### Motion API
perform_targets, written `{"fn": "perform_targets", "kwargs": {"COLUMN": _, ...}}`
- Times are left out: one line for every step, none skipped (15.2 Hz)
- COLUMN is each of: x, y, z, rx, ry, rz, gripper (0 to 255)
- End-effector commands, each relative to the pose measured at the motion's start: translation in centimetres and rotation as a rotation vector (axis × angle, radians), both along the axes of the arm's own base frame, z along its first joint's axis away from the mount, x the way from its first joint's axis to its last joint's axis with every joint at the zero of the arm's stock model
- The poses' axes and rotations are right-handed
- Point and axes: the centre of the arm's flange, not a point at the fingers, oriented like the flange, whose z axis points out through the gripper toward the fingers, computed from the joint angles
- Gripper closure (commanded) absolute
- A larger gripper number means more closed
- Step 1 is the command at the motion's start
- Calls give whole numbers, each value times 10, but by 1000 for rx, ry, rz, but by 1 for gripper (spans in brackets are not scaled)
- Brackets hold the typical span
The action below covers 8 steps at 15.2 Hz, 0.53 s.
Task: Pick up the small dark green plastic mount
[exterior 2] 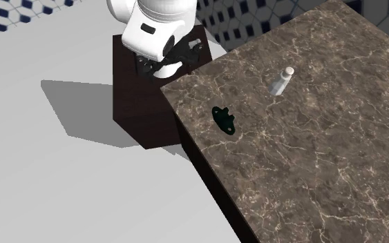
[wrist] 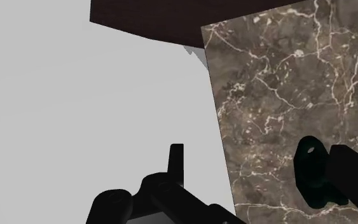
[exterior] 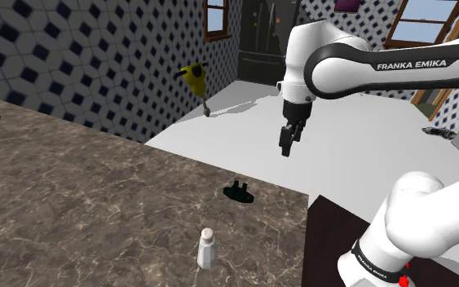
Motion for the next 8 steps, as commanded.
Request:
{"fn": "perform_targets", "kwargs": {"x": 11, "y": 17, "z": -16, "rx": 9, "ry": -5, "rz": 12, "gripper": 0}}
{"fn": "perform_targets", "kwargs": {"x": 16, "y": 26, "z": -23, "rx": 14, "ry": -7, "rz": 18, "gripper": 0}}
{"fn": "perform_targets", "kwargs": {"x": 21, "y": 35, "z": -31, "rx": 18, "ry": -9, "rz": 24, "gripper": 0}}
{"fn": "perform_targets", "kwargs": {"x": 26, "y": 44, "z": -38, "rx": 22, "ry": -11, "rz": 30, "gripper": 0}}
{"fn": "perform_targets", "kwargs": {"x": 30, "y": 52, "z": -46, "rx": 26, "ry": -13, "rz": 36, "gripper": 0}}
{"fn": "perform_targets", "kwargs": {"x": 35, "y": 61, "z": -53, "rx": 31, "ry": -15, "rz": 42, "gripper": 0}}
{"fn": "perform_targets", "kwargs": {"x": 40, "y": 70, "z": -61, "rx": 35, "ry": -17, "rz": 48, "gripper": 0}}
{"fn": "perform_targets", "kwargs": {"x": 44, "y": 79, "z": -68, "rx": 39, "ry": -19, "rz": 54, "gripper": 0}}
